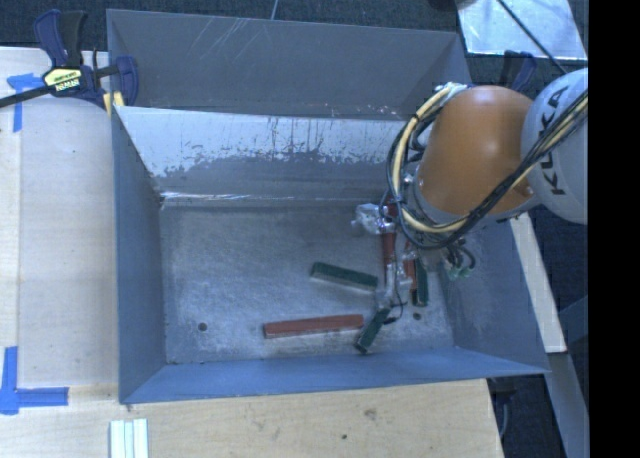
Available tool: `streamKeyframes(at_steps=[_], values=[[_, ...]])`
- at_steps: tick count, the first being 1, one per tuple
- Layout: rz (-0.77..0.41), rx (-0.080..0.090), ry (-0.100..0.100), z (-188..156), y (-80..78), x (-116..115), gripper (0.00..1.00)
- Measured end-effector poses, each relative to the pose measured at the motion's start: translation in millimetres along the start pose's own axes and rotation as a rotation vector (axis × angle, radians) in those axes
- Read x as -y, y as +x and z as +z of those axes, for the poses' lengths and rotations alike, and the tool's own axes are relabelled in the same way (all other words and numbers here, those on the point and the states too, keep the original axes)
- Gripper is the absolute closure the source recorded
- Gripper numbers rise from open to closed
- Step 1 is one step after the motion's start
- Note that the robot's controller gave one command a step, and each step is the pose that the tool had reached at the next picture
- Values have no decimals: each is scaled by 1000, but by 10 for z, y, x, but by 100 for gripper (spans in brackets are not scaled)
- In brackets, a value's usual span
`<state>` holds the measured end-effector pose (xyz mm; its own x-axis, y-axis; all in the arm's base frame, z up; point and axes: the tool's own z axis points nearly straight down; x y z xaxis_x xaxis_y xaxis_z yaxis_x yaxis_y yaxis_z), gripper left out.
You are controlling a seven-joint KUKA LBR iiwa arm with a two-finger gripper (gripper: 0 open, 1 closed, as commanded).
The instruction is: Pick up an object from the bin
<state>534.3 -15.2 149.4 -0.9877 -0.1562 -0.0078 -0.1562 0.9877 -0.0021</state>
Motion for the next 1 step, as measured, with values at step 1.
streamKeyframes(at_steps=[1], values=[[149,-6,-1,572,193,-145,100]])
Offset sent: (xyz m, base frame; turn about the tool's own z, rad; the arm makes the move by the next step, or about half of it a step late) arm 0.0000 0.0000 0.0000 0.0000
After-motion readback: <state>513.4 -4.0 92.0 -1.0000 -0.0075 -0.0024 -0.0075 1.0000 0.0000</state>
